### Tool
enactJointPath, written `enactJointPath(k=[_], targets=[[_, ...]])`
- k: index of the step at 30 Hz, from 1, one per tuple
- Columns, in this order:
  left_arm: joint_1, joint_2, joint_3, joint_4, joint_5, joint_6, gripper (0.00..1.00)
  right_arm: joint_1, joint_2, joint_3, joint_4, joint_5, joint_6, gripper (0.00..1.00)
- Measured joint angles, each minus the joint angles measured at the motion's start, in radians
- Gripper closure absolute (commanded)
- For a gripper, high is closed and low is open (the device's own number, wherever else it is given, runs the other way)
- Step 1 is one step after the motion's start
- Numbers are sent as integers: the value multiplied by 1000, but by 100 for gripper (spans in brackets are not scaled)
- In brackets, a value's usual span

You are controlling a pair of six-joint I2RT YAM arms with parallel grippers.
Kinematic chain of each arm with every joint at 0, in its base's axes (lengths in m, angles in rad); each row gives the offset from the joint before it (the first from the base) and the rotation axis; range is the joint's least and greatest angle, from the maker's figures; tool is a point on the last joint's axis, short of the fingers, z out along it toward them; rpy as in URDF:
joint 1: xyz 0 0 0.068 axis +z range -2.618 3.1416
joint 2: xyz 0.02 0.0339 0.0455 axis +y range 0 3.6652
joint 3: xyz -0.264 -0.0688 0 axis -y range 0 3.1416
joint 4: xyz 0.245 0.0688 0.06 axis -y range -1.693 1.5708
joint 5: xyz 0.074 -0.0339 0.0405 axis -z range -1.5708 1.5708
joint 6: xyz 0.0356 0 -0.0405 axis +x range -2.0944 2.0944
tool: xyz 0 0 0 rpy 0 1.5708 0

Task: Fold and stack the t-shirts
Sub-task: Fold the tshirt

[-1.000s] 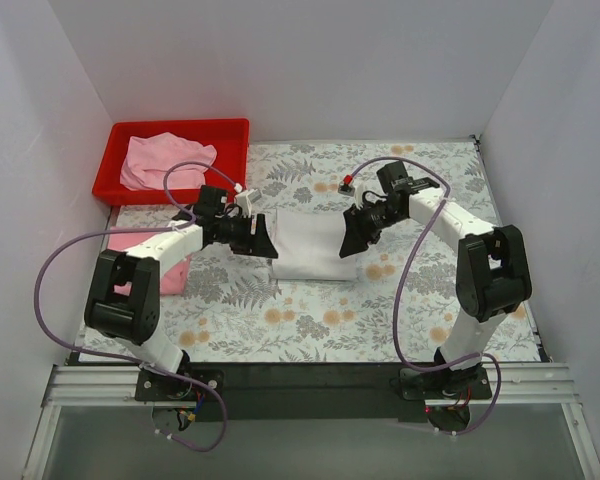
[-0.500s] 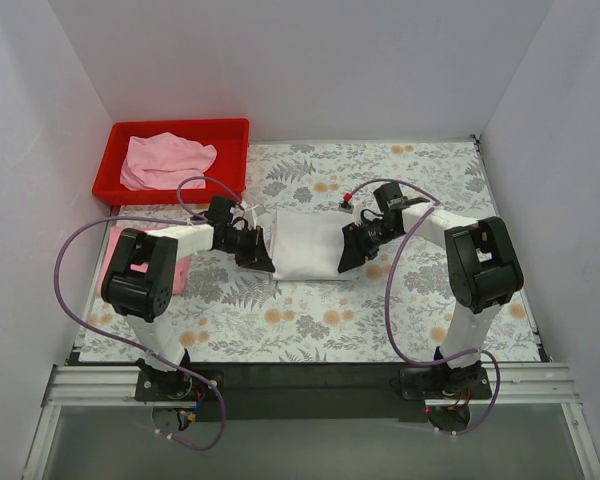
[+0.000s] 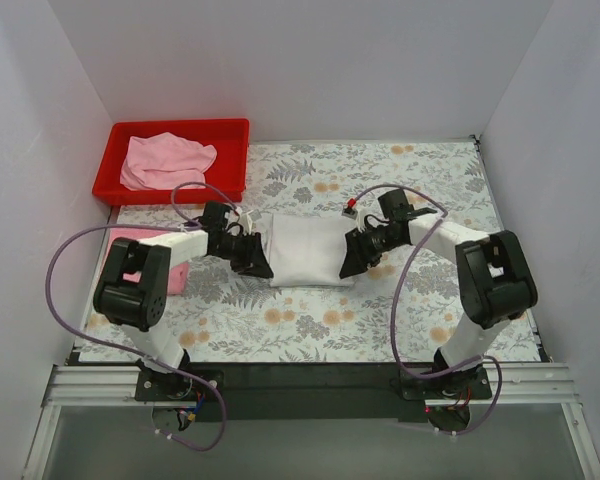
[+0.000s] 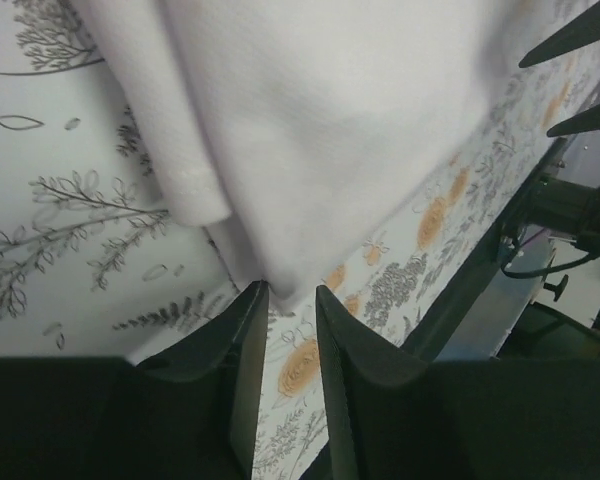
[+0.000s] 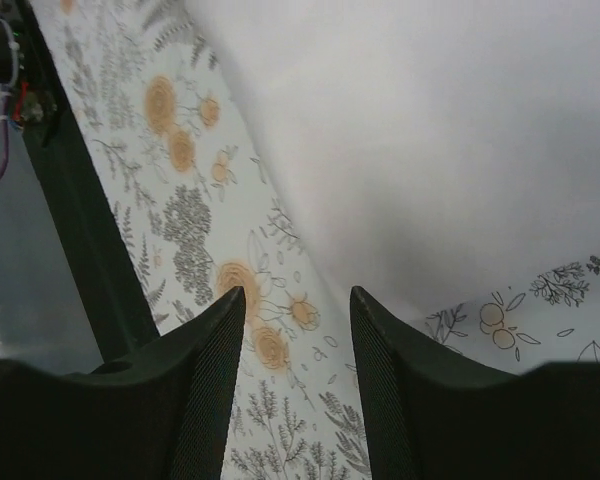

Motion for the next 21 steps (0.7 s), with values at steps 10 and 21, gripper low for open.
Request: enactJointPath(k=[10, 21], targets=[[-67, -332, -45, 212, 115, -140, 72, 31, -232, 3, 193, -114, 216, 59], [-90, 87, -90, 436, 130, -346, 67, 100, 113, -23, 406, -162, 435, 55]])
